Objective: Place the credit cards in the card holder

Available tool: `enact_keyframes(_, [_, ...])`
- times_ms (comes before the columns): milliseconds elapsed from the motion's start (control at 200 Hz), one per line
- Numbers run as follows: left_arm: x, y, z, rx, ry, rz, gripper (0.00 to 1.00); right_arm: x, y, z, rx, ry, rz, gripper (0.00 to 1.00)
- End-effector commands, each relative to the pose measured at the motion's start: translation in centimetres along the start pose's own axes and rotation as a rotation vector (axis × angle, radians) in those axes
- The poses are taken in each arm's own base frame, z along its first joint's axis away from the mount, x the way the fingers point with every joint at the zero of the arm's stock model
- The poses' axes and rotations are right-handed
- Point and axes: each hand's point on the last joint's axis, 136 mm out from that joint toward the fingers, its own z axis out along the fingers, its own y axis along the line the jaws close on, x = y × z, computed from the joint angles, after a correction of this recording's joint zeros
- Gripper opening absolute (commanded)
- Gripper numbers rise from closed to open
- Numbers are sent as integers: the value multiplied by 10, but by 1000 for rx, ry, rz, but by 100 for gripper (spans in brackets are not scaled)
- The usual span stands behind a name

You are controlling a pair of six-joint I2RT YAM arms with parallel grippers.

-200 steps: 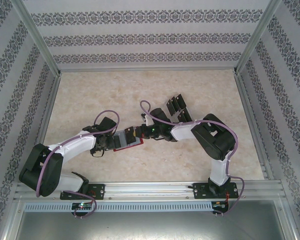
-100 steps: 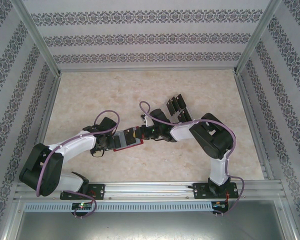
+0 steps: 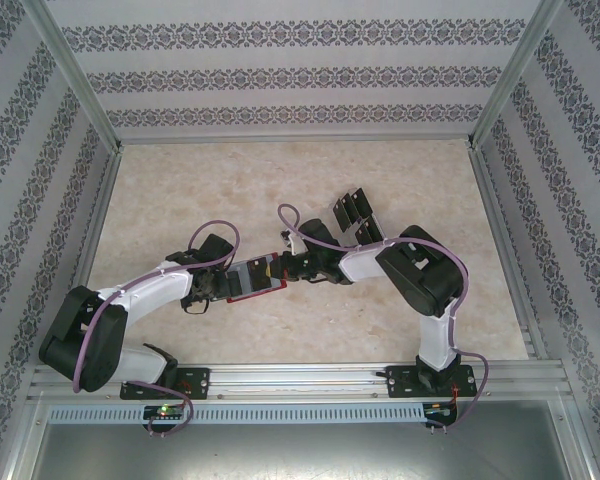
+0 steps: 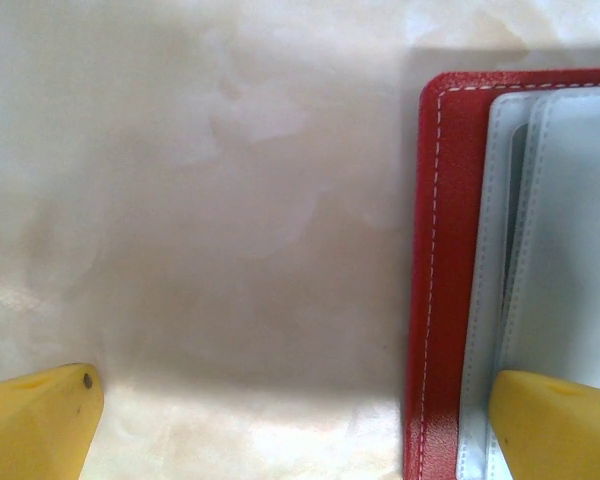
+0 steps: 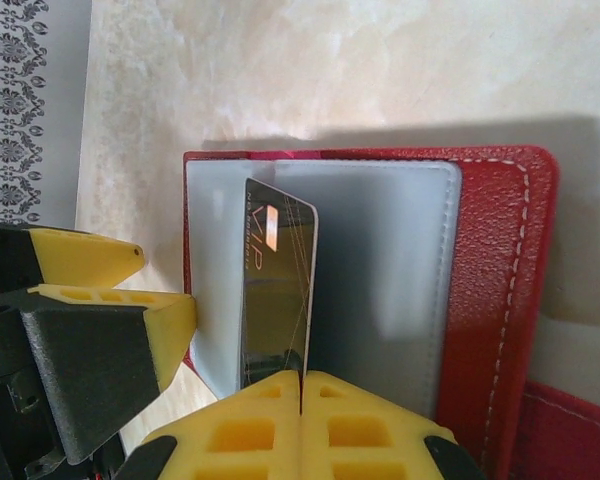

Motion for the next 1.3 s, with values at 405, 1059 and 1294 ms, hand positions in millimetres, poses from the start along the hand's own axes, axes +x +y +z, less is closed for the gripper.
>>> enact_keyframes(405, [18, 19, 12, -91, 52, 25, 100, 10, 6, 4, 7, 60, 41, 0])
enact_keyframes(1059, [19, 20, 13, -96, 57, 31, 100, 12, 2, 8, 30, 125, 72, 0])
enact_keyframes(1294, [19, 20, 12, -97, 58, 35, 100, 12, -3, 12, 21, 162, 93, 0])
